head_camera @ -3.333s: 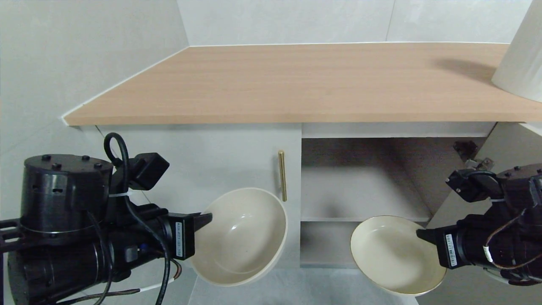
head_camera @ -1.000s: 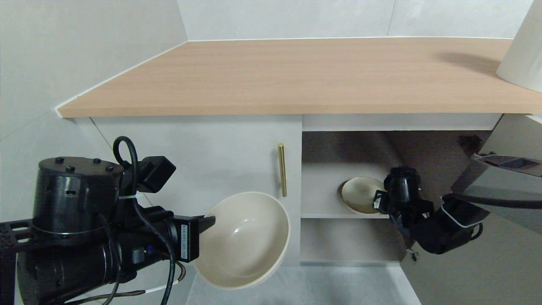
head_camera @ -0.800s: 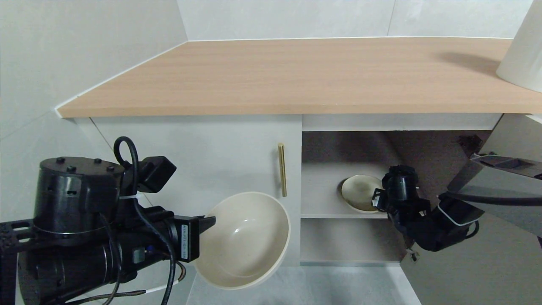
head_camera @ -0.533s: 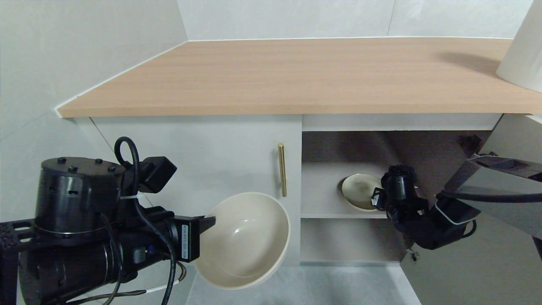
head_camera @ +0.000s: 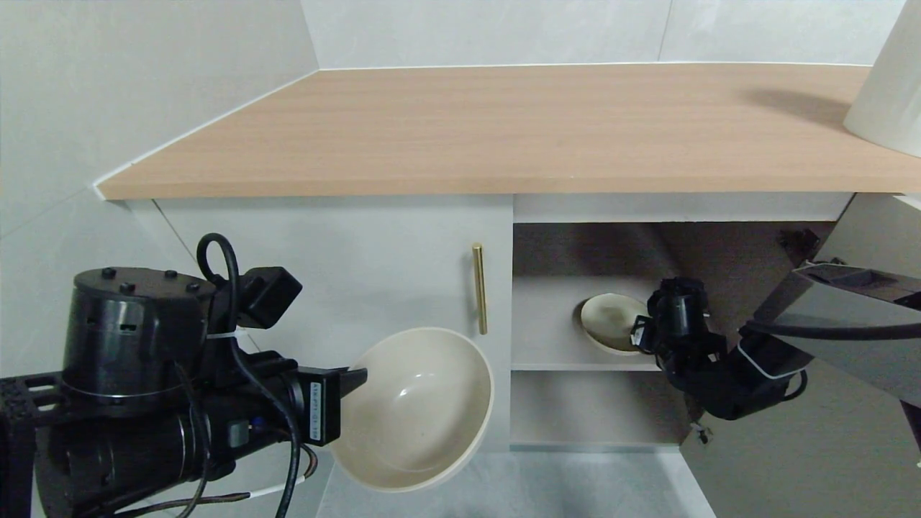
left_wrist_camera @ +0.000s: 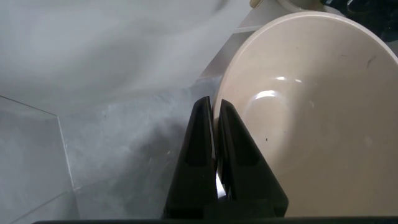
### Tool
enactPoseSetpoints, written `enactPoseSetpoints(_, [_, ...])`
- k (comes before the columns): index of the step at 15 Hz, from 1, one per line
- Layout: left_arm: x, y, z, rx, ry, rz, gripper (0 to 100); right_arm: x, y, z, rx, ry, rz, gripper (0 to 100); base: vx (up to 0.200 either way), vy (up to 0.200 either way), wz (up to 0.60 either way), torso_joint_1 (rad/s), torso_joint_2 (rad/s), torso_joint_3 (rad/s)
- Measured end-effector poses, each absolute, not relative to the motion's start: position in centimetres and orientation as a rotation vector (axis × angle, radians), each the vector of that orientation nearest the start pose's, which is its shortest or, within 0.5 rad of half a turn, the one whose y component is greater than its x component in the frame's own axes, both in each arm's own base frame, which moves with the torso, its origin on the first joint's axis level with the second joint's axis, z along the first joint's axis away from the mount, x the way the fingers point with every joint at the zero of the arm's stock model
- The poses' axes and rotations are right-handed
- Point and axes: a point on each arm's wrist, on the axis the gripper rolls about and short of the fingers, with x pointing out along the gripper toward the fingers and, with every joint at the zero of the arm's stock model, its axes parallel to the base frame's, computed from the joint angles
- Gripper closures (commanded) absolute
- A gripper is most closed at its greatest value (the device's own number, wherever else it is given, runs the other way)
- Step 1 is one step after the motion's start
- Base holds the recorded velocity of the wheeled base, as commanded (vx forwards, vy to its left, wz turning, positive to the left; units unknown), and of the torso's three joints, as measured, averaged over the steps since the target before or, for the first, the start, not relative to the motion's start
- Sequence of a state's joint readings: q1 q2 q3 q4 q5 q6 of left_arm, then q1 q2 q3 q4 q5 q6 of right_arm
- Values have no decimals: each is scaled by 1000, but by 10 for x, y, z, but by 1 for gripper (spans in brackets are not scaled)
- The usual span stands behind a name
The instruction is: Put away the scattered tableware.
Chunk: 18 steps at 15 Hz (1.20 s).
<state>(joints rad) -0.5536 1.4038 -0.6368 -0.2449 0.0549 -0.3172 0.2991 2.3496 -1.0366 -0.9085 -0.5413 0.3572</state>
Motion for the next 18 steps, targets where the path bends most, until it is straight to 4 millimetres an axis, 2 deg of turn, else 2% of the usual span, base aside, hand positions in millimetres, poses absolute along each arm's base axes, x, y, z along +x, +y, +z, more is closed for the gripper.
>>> enactPoseSetpoints(6, [186, -113, 177, -145, 575, -402, 100, 401, 111, 30, 185, 316, -311, 0, 0, 0, 0, 0, 0, 0])
enactPoseSetpoints(8, [187, -114, 177, -127, 574, -408, 100, 390, 111, 37, 168, 348, -289, 0, 0, 0, 0, 0, 0, 0])
enactPoseSetpoints(9, [188, -115, 177, -108, 570, -415, 100, 382, 112, 46, 161, 368, -253, 0, 0, 0, 0, 0, 0, 0])
enactPoseSetpoints(11, [191, -120, 178, -67, 556, -439, 100, 359, 112, 73, 152, 439, -148, 0, 0, 0, 0, 0, 0, 0])
enactPoseSetpoints(13, [192, -129, 177, 37, 539, -487, 100, 326, 107, 111, 133, 530, -27, 0, 0, 0, 0, 0, 0, 0])
enactPoseSetpoints(16, [190, -144, 171, 116, 545, -516, 100, 266, 105, 167, 74, 594, 138, 0, 0, 0, 0, 0, 0, 0])
enactPoseSetpoints(18, [188, -155, 165, 157, 556, -516, 100, 227, 117, 190, 31, 590, 258, 0, 0, 0, 0, 0, 0, 0])
